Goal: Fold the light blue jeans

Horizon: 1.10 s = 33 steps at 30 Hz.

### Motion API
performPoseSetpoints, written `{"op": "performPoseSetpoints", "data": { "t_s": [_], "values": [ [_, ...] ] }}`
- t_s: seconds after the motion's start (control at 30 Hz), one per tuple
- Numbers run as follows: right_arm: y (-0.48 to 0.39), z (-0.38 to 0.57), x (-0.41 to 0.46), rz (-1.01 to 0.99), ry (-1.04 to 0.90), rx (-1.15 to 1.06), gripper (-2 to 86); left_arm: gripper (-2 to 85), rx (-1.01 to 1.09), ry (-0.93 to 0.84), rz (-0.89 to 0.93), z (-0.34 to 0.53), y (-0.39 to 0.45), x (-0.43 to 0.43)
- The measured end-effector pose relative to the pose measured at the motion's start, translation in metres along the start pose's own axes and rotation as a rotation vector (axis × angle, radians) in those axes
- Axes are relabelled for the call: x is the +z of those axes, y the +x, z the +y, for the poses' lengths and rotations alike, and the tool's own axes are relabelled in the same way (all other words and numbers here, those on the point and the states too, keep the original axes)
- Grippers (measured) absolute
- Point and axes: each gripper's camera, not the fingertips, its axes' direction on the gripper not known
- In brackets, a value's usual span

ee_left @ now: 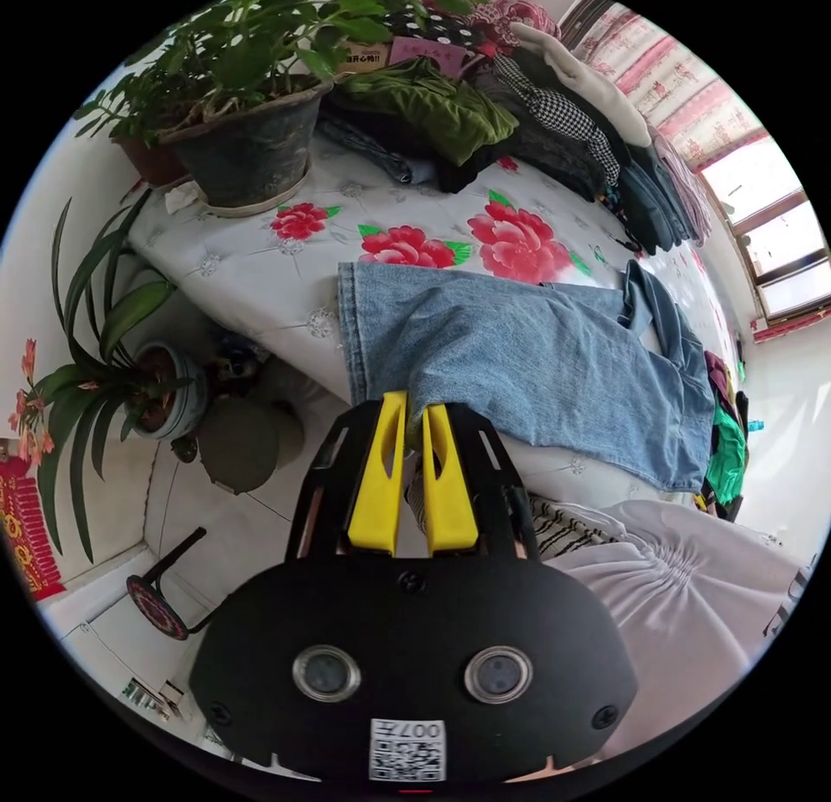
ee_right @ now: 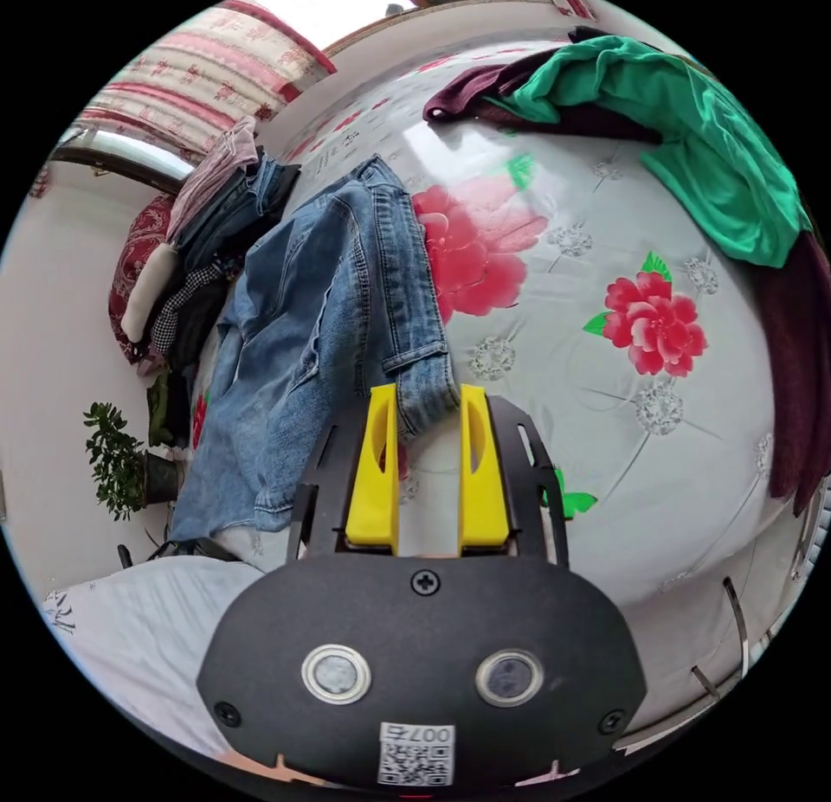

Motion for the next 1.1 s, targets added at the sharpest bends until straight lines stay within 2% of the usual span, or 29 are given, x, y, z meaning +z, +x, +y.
{"op": "performPoseSetpoints", "data": {
  "t_s": [0.13,0.23,0.33,0.37,0.47,0.53,0.67,0.73,0.87,0.93,1.0,1.1],
  "values": [
    [-0.029,0.002,-0.021,0.059,-0.006,-0.032,4.8,1.1,-0.009,0.007,-0.011,-0.004,0.003,0.004],
    [-0.050,0.012,-0.099,0.235,0.112,-0.163,3.7,1.2,0.008,0.011,-0.003,-0.005,0.007,0.005],
    [-0.057,0.022,-0.159,0.392,0.111,-0.259,3.2,1.7,0.070,-0.047,0.052,-0.006,0.017,0.020],
    [-0.056,0.027,-0.168,0.474,0.120,-0.262,3.2,2.0,0.099,-0.072,0.072,-0.005,0.023,0.030],
    [-0.034,0.030,-0.161,0.541,0.073,-0.158,3.3,3.5,0.101,-0.102,0.128,-0.001,0.032,0.049],
    [-0.030,0.035,-0.162,0.537,0.047,-0.076,3.4,5.0,0.073,-0.089,0.160,0.003,0.029,0.052],
    [-0.069,0.076,-0.192,0.542,0.283,0.025,3.3,8.6,0.041,-0.035,0.159,0.000,0.017,0.034],
    [-0.098,0.084,-0.188,0.496,0.316,-0.013,2.9,9.3,0.086,-0.008,0.117,-0.011,0.024,0.023],
    [-0.190,0.068,-0.130,0.354,0.166,-0.236,1.9,8.0,0.223,0.007,-0.009,-0.056,0.065,0.010],
    [-0.234,0.063,-0.101,0.315,0.118,-0.337,1.5,5.4,0.287,-0.048,-0.073,-0.070,0.079,0.010],
    [-0.273,0.057,-0.073,0.247,0.052,-0.410,1.2,3.4,0.404,-0.150,-0.057,-0.079,0.081,0.025],
    [-0.330,0.054,-0.026,0.195,-0.049,-0.519,1.0,3.8,0.339,-0.269,-0.044,-0.084,0.048,0.050]
  ]
}}
